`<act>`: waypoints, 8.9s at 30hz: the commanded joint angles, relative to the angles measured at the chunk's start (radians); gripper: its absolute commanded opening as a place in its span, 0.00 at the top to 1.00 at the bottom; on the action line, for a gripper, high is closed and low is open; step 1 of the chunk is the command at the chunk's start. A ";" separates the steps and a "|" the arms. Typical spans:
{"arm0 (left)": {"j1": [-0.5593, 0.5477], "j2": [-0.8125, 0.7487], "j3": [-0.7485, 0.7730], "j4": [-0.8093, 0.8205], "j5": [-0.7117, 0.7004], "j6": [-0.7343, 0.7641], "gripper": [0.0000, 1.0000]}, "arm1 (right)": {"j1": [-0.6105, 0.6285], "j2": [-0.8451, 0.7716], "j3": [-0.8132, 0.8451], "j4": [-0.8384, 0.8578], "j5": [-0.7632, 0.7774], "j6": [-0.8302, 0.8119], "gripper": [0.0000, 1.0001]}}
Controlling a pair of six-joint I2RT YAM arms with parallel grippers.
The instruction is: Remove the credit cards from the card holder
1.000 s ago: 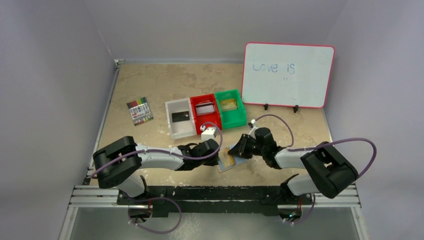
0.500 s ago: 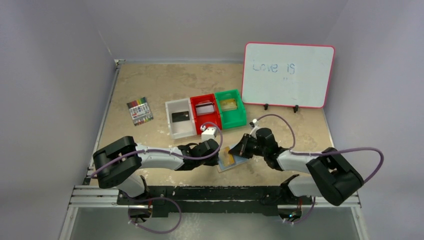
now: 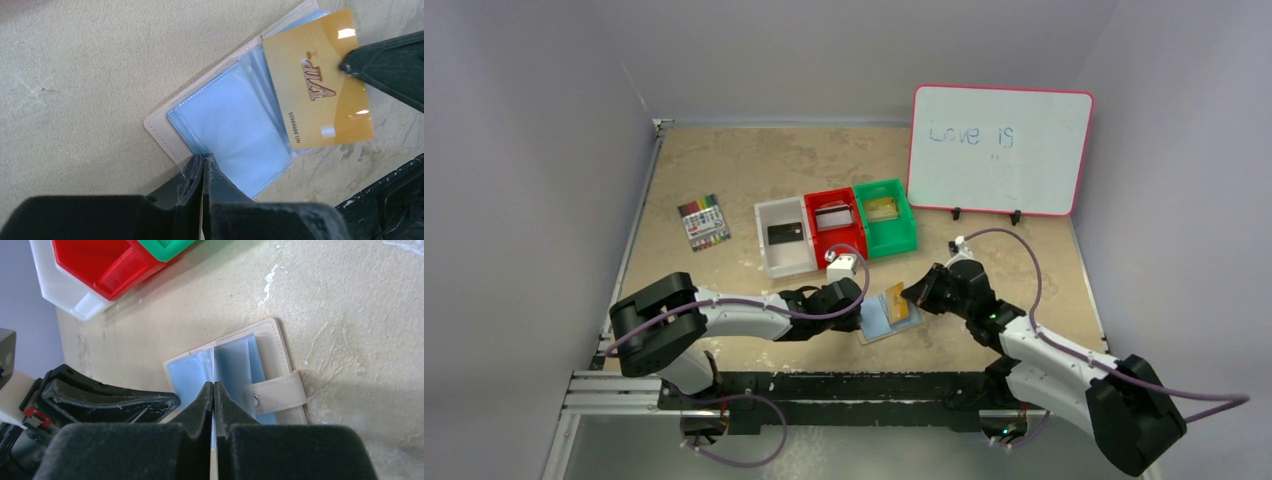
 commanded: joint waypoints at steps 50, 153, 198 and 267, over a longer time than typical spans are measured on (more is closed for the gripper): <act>0.098 -0.635 0.107 -0.210 0.656 0.828 0.15 | -0.001 -0.159 0.083 0.441 -0.879 -0.588 1.00; 0.105 -1.000 0.046 -0.494 -0.766 0.659 0.20 | -0.004 0.018 0.387 0.146 -0.068 -1.476 1.00; 0.105 -1.071 -0.090 -0.330 -0.676 0.763 0.18 | -0.180 0.861 0.975 -0.189 -0.367 -2.148 1.00; 0.107 -0.692 0.266 -0.711 -0.982 0.110 0.13 | -0.179 -0.260 0.472 -0.297 0.187 -0.376 0.00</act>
